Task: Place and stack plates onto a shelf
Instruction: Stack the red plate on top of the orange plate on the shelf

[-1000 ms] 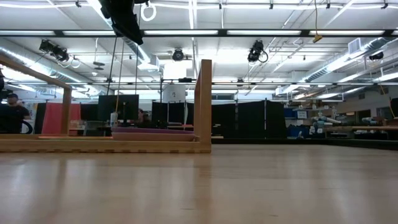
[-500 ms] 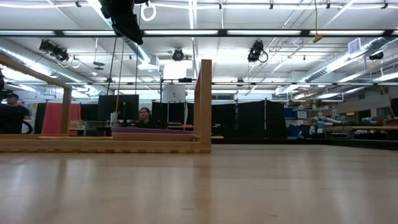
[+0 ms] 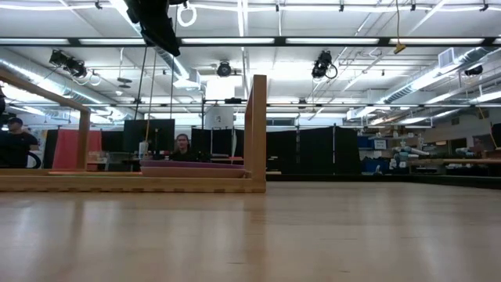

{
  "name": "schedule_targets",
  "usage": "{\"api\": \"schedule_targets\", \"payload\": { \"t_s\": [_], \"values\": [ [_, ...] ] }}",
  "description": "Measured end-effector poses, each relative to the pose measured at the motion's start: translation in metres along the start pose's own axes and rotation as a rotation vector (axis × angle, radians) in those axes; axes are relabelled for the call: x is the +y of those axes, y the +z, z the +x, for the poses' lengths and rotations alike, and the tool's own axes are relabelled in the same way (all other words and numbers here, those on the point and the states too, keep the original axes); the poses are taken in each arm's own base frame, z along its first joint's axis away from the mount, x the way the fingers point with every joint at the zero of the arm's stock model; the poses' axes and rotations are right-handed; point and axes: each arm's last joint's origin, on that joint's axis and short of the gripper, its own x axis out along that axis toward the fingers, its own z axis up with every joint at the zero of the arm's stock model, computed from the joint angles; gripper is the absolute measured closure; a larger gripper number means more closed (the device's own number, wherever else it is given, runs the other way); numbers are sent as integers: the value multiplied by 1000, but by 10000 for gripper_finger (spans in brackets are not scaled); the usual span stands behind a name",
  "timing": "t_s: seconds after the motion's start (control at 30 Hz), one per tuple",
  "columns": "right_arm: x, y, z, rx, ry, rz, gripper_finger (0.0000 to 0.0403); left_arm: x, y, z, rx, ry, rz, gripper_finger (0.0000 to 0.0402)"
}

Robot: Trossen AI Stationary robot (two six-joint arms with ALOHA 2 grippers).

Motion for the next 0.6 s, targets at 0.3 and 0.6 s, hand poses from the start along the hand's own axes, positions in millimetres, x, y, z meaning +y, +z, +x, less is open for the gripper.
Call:
{"api": "schedule_targets", "payload": {
  "t_s": [0.3, 0.6],
  "values": [
    [7, 3, -15, -16, 14, -12, 395, 0, 0, 0, 0, 0, 0, 273],
    [12, 8, -46, -34, -9, 2, 395, 0, 0, 0, 0, 0, 0, 273]
  ]
}}
